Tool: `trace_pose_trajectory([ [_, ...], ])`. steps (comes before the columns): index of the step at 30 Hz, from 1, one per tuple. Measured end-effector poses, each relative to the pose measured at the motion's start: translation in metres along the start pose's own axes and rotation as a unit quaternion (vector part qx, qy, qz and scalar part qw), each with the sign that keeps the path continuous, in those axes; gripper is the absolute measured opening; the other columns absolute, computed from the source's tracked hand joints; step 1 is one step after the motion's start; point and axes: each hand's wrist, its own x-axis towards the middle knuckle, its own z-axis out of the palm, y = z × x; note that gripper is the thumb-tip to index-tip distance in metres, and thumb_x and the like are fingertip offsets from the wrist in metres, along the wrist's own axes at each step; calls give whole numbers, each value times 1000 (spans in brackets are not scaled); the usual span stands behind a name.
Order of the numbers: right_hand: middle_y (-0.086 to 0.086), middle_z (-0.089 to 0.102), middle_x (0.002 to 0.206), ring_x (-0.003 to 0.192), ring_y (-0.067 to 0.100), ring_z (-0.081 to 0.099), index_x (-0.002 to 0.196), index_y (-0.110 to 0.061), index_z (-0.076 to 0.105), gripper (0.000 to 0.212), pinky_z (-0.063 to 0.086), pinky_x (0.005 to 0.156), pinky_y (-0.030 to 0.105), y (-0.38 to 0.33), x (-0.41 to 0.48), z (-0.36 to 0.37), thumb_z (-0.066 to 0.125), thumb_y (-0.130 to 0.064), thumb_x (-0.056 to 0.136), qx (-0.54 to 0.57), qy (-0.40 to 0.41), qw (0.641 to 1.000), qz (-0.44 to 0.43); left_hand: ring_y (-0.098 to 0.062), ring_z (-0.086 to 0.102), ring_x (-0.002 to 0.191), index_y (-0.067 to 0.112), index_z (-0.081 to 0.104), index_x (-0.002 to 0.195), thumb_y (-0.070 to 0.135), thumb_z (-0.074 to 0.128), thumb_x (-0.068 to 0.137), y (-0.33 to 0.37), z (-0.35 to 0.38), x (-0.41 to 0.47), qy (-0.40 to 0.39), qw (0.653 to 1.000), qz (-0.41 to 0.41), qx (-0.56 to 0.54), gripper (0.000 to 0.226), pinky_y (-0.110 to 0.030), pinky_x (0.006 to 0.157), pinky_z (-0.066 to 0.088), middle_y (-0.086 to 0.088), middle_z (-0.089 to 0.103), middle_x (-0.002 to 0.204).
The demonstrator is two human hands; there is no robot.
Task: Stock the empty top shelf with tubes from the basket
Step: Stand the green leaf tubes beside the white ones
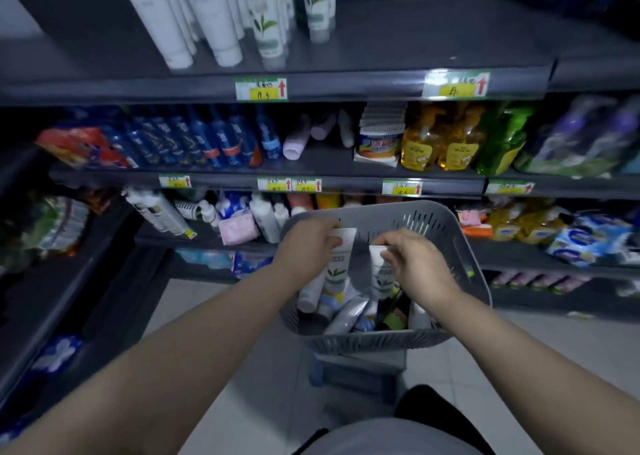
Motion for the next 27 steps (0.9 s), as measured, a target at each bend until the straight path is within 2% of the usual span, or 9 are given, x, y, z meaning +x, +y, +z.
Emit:
trace_pose_trajectory([
  [4,4,66,96,99,28,57,105,-19,68,21,48,81,38,-16,6,-24,60,-9,88,-35,29,998,-34,-26,60,98,13,67,101,15,54,92,18,-36,-2,34,998,21,39,16,-32,76,45,-8,68,103],
  [7,1,67,98,101,26,57,104,-22,68,22,48,83,40,-25,11,-46,61,-9,87,-25,57,997,-51,-25,59,99,13,68,109,15,52,93,37,-67,-3,64,995,24,66,23,-31,76,43,-6,65,104],
  [10,-1,67,98,102,25,57,105,-23,68,23,47,83,40,-34,20,-74,59,-9,89,-35,69,995,-70,-21,64,97,15,71,105,14,57,90,55,-105,0,115,992,3,50,20,-33,82,50,-5,70,104],
  [14,-2,67,106,107,22,56,108,-26,66,25,48,87,44,-54,39,-114,56,-11,91,-48,97,990,-95,-18,66,98,14,72,102,12,65,86,77,-157,15,178,984,-8,21,18,-31,87,51,-4,73,102],
  [18,-2,67,104,107,22,58,106,-27,65,24,49,86,43,-76,55,-147,55,-13,91,-51,123,987,-93,-18,63,94,16,71,97,13,63,88,98,-202,40,212,976,-2,42,13,-30,83,50,-2,70,97],
  [22,-5,68,105,106,21,58,107,-29,64,23,48,85,39,-98,81,-175,55,-16,91,-67,160,981,-91,-25,62,101,11,71,102,11,61,87,115,-240,81,227,965,53,119,18,-34,88,50,-8,70,104],
  [27,-5,67,103,104,22,58,108,-31,63,25,44,82,35,-126,123,-201,51,-15,92,-62,222,971,-65,-26,64,92,15,70,94,9,56,85,129,-279,142,210,956,97,178,17,-36,78,54,-4,70,98],
])
